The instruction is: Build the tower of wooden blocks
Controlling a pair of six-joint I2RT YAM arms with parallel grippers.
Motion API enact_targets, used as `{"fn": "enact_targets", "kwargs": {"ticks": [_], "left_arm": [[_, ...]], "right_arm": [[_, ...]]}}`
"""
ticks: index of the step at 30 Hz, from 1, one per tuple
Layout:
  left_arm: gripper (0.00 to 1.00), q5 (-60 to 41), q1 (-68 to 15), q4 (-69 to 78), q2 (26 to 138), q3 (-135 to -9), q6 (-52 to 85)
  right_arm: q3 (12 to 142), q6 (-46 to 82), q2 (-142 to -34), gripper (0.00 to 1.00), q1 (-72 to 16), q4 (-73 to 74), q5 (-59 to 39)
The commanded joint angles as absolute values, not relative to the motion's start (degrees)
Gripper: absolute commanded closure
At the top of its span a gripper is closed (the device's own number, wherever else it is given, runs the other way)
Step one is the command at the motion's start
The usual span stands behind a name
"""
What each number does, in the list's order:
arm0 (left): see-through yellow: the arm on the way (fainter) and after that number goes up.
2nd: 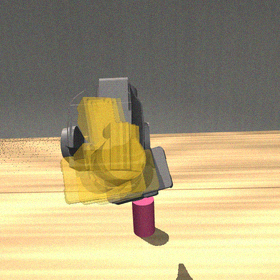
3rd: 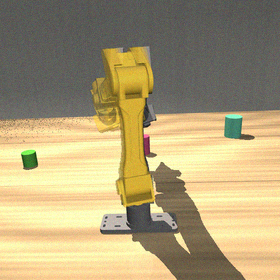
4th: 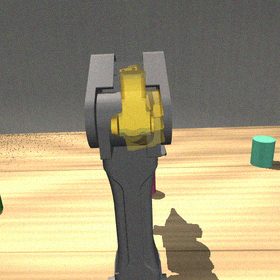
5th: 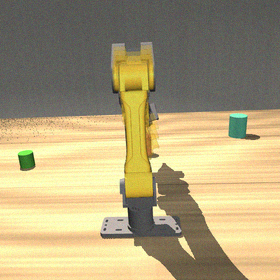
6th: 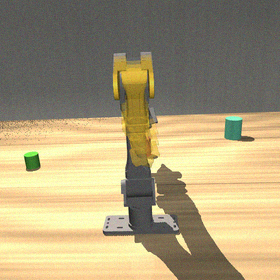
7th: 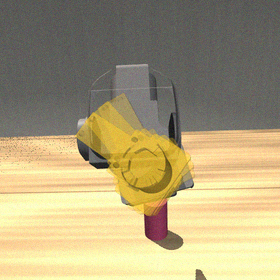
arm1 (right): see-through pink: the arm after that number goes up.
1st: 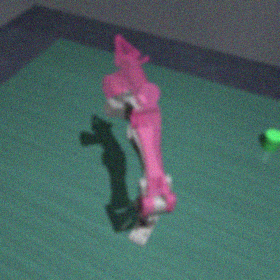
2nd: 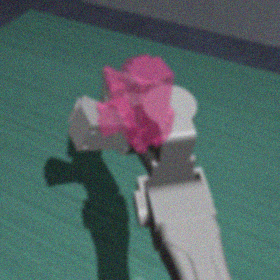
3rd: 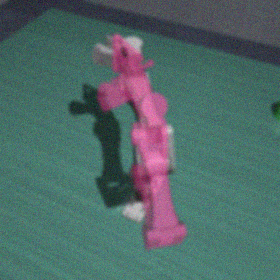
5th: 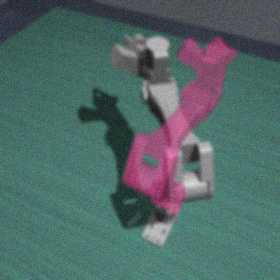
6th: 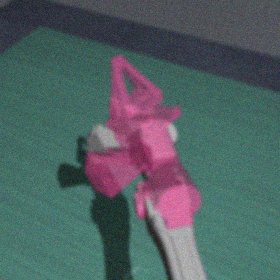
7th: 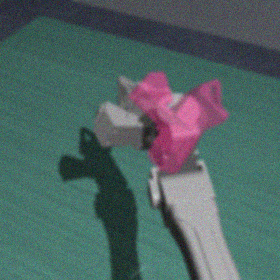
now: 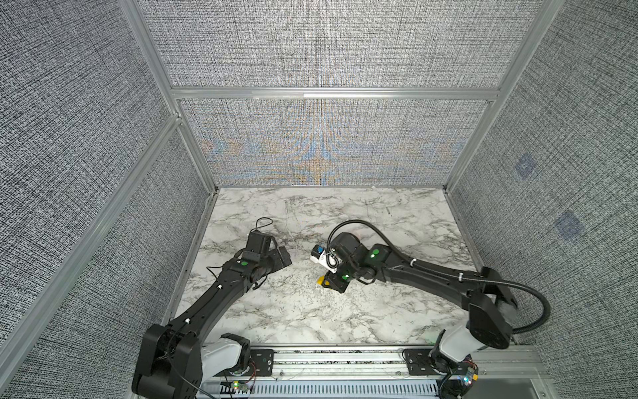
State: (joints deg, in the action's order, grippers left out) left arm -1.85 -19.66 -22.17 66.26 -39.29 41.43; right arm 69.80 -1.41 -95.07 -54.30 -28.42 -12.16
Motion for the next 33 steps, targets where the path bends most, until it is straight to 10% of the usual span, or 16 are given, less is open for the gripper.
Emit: {"fn": "enact_targets", "kwargs": {"ticks": [1, 33], "left_arm": [[0.02, 2.31, -19.57, -20.47, 64.31, -37.74, 43.77], [0.01, 11.48, -18.46, -24.69, 52.65, -30.76, 44.77]], "right_arm": [[72.61, -1.63, -100.76, 0.8, -55.76, -23.01, -10.99], [85.55, -17.89, -117.86, 0.6, -58.05, -37.88, -6.47]]}}
